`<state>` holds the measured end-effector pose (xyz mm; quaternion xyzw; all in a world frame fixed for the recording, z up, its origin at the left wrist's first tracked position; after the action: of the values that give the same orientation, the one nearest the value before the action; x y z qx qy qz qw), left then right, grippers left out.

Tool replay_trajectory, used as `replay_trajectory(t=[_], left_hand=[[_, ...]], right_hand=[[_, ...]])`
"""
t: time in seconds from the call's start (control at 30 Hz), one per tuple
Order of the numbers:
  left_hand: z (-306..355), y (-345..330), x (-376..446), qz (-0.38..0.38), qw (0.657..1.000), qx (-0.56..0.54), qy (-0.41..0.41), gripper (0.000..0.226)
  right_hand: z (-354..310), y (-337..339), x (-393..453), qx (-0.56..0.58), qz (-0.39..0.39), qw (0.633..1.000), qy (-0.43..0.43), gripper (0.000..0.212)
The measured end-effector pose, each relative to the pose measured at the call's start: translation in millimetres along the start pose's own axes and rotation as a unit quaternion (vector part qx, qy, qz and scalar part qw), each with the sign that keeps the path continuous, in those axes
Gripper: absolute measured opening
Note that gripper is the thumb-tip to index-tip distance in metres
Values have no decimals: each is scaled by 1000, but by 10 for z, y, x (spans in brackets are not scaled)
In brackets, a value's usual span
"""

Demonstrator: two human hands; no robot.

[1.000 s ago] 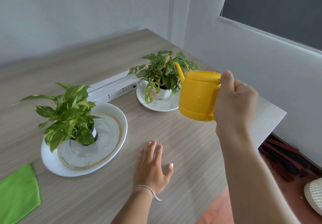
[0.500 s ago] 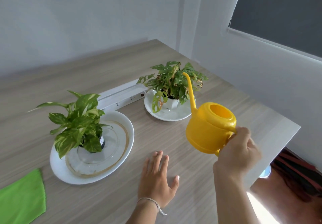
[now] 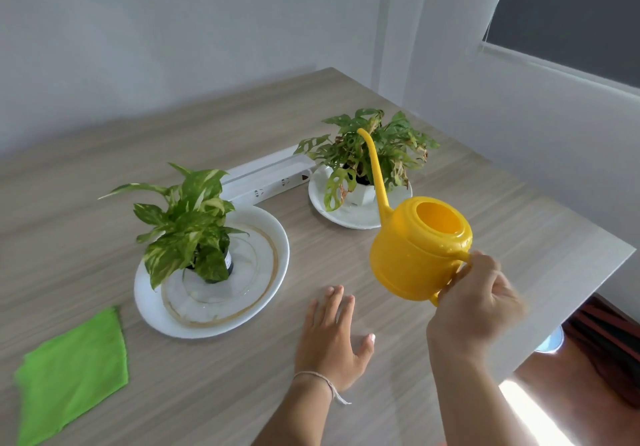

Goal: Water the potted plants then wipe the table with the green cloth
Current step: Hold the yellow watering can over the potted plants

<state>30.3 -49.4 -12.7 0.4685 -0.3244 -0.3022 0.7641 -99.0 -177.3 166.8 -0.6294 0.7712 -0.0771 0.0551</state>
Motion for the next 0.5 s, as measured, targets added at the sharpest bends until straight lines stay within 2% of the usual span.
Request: replay_trajectory(t=[0.1, 0.2, 0.37, 0.5], left_hand=[[-82, 82, -60, 18, 998, -56, 3, 53], [-217, 308, -239, 61, 993, -96, 26, 58], [-638, 745, -821, 95, 992, -65, 51, 56], [-1049, 1001, -1258, 114, 987, -13, 117, 54]], right_hand=[[-81, 15, -198, -16, -27, 999, 14, 41], [-140, 35, -394, -28, -37, 999, 12, 38], [-213, 38, -801, -24, -72, 997, -14, 38], [-291, 45, -1176, -19, -107, 994, -23, 40]])
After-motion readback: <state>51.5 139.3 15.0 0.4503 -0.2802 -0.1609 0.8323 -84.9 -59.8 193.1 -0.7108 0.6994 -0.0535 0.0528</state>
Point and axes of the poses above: each hand's wrist, its own x-axis towards the middle knuckle, its own y-axis out of the back of the hand, z = x × y, the point moved 6 cm from there along x, towards the middle knuckle, and after that the axes turned 4 degrees about z, right-handed, at the moved point
